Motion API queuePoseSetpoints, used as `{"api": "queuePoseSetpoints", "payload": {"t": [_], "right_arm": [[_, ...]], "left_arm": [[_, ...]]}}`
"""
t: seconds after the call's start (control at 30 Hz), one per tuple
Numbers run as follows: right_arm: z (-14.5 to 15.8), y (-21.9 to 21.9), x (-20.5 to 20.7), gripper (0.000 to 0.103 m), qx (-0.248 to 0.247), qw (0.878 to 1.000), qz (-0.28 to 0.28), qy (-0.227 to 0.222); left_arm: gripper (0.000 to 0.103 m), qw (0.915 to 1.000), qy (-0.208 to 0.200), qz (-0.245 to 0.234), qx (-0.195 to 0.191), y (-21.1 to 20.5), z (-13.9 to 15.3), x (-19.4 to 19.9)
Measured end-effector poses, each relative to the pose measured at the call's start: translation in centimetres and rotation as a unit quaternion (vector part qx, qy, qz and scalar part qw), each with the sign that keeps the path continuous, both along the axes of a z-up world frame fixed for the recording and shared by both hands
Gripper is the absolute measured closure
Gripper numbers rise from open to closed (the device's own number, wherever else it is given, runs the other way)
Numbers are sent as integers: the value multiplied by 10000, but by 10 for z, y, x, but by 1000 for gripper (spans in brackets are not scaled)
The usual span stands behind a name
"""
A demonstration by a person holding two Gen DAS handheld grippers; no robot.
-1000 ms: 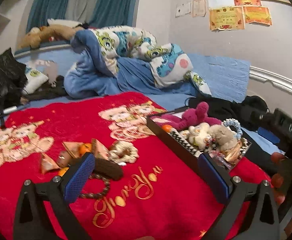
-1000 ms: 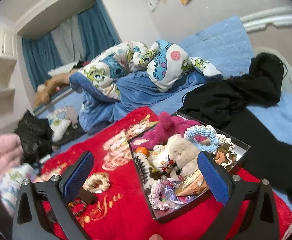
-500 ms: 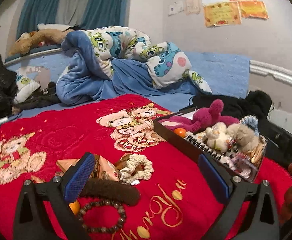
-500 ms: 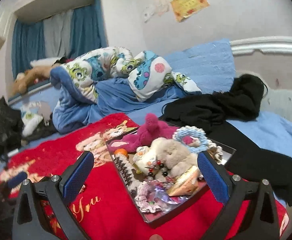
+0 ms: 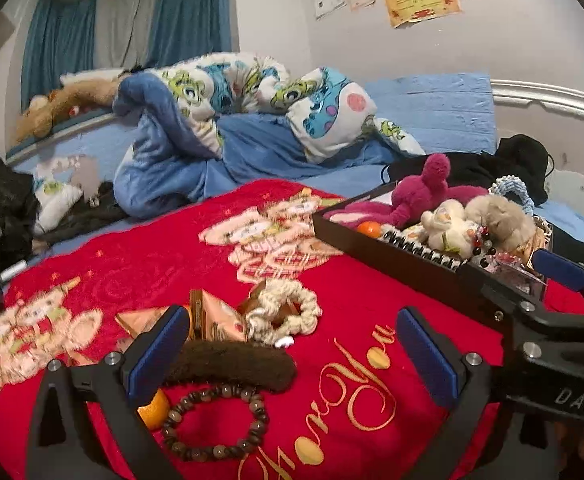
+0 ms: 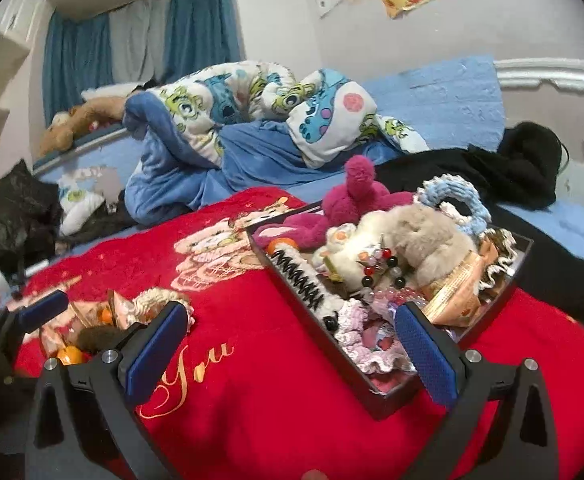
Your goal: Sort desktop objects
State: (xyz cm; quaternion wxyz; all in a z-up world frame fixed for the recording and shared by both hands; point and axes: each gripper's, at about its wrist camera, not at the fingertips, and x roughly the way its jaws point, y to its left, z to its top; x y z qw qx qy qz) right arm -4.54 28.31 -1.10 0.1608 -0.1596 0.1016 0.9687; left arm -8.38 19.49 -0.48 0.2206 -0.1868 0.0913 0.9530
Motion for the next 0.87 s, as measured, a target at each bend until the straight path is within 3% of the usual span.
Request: {"api": "queuePoseSetpoints", "payload": {"t": [0.87], "right_arm": [[0, -6, 2, 0, 236, 9996, -134, 12]], "left_arm": [[0, 10000, -63, 10, 30, 1, -8, -3]]}}
